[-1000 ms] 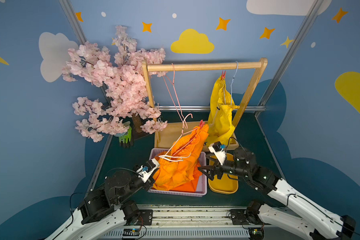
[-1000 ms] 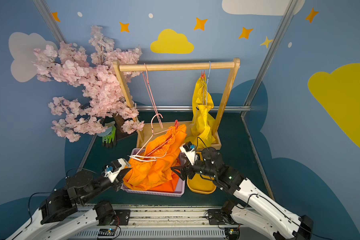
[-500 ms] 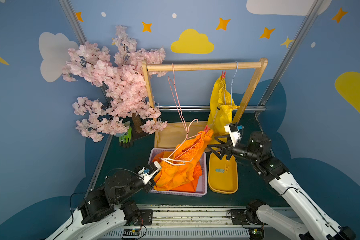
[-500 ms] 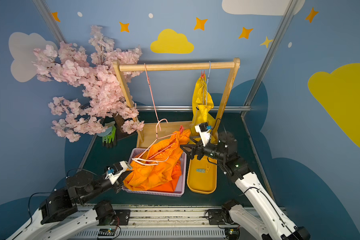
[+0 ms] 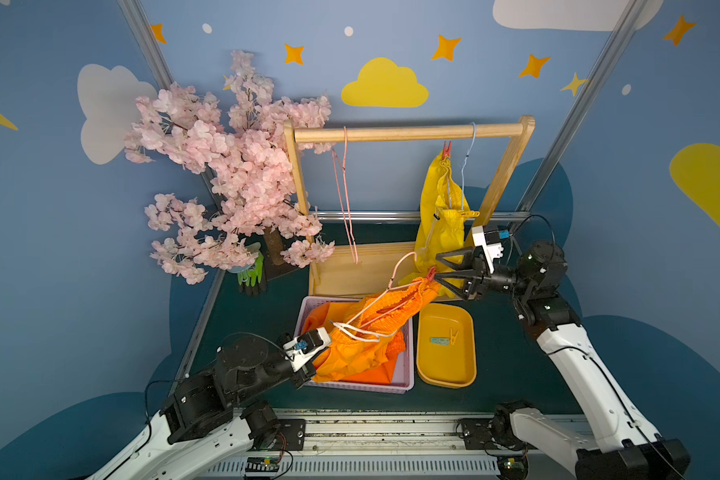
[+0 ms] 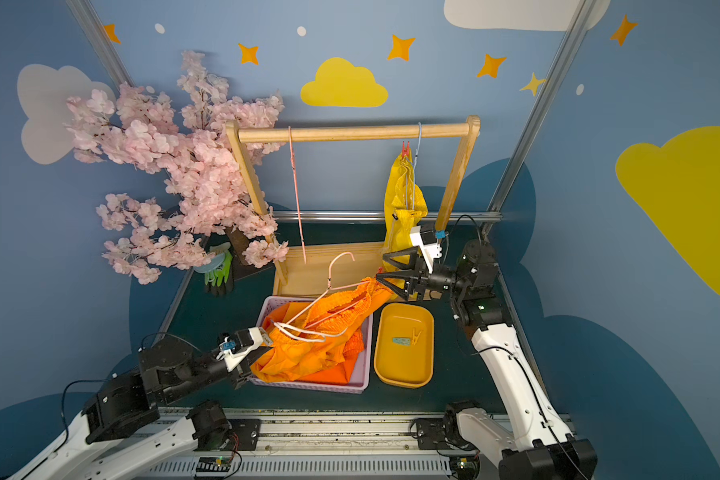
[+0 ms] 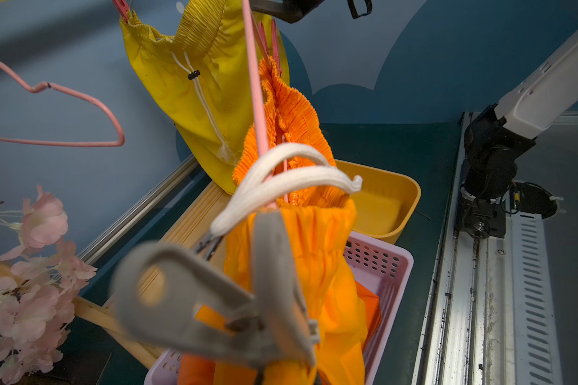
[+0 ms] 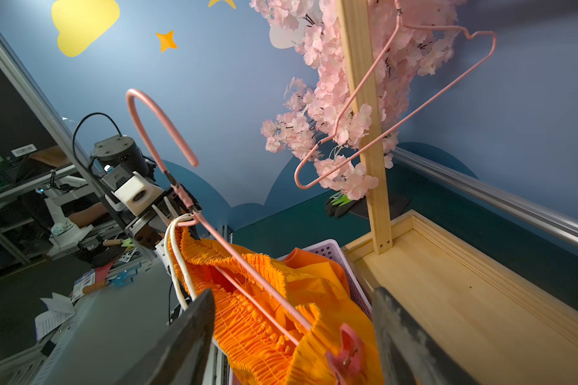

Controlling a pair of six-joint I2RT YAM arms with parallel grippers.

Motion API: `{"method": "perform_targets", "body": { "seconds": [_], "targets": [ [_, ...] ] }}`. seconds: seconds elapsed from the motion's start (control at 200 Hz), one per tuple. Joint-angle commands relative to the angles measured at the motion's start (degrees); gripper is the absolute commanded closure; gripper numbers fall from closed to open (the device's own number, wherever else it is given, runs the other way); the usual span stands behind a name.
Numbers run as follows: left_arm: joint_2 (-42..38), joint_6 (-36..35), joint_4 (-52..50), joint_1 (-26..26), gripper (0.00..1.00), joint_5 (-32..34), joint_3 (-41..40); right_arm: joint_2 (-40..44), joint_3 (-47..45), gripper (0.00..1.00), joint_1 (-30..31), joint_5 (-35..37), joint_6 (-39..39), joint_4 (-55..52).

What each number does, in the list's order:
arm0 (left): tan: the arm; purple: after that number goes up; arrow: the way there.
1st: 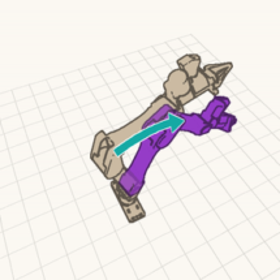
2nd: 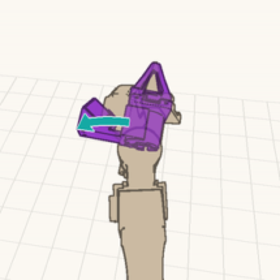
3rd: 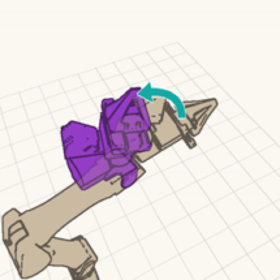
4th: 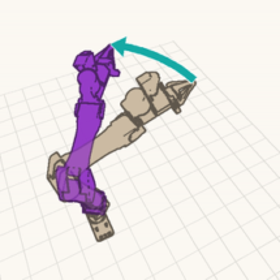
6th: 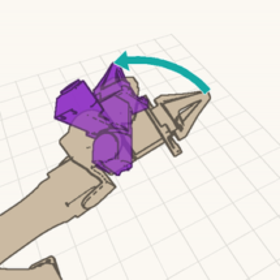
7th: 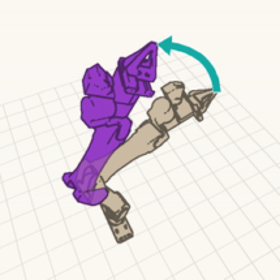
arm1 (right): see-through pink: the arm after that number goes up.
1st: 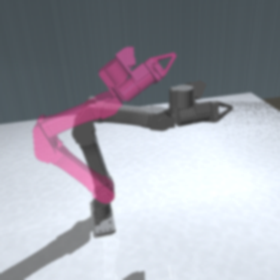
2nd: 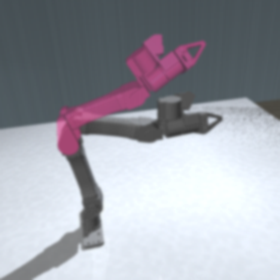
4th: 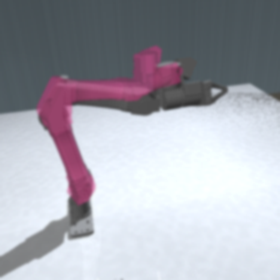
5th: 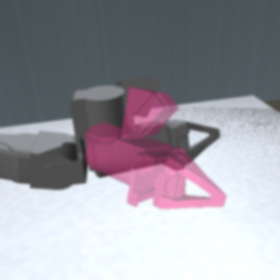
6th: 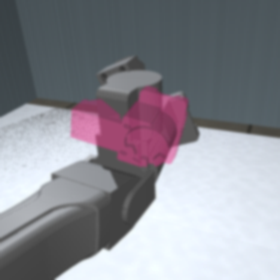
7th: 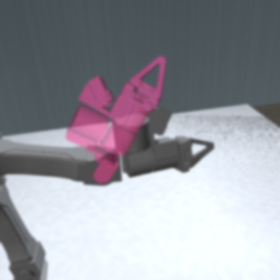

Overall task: Remove the clothespins securing shorts to the hanger
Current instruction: Remove the clothespin from the hanger.

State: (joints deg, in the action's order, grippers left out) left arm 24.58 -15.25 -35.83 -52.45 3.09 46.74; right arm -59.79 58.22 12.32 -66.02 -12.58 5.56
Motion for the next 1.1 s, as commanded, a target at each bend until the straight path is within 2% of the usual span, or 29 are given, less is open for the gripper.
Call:
{"method": "perform_targets", "body": {
  "seconds": [0.0,0.27,0.556,0.701,0.811,0.851,1.051,1.096],
  "targets": [
    [-0.94,-1.22,4.96,0.33,0.97,-1.91,1.99,1.6,-0.67,0.26,-0.21,-3.69,3.53,0.14],
    [-1.17,-1.39,4.37,0.37,0.97,-2.9,2.31,0.73,-0.96,0.24,-0.1,-3.83,3.7,1.44],
    [-1.57,-1.54,4.9,0.41,0.97,-3.09,2.43,-0.89,-1.51,0.26,1.45,-2.06,5.72,-0.11],
    [-1.28,-1.54,4.9,0.37,0.97,-3.27,2.39,-1.85,-0.89,0.37,1.67,-2.12,5.65,0.15],
    [-1.29,-1.46,5.05,0.42,0.97,-3.23,2.22,-2.44,-0.47,0.39,1.66,-2.27,5.57,0.25],
    [-1.29,-1.51,5.08,0.41,0.97,-3.26,2.21,-2.72,-0.36,0.44,1.67,-2.48,5.55,0.47],
    [-1.31,-1.63,5.07,0.37,0.97,-3.09,2.1,-3.9,0.06,0.53,1.92,-2.82,4.69,1.21],
    [-1.19,-1.69,5.07,0.41,0.97,-3.09,2.04,-4.04,0.25,0.57,2.08,-2.81,4.69,1.42]
  ]
}}
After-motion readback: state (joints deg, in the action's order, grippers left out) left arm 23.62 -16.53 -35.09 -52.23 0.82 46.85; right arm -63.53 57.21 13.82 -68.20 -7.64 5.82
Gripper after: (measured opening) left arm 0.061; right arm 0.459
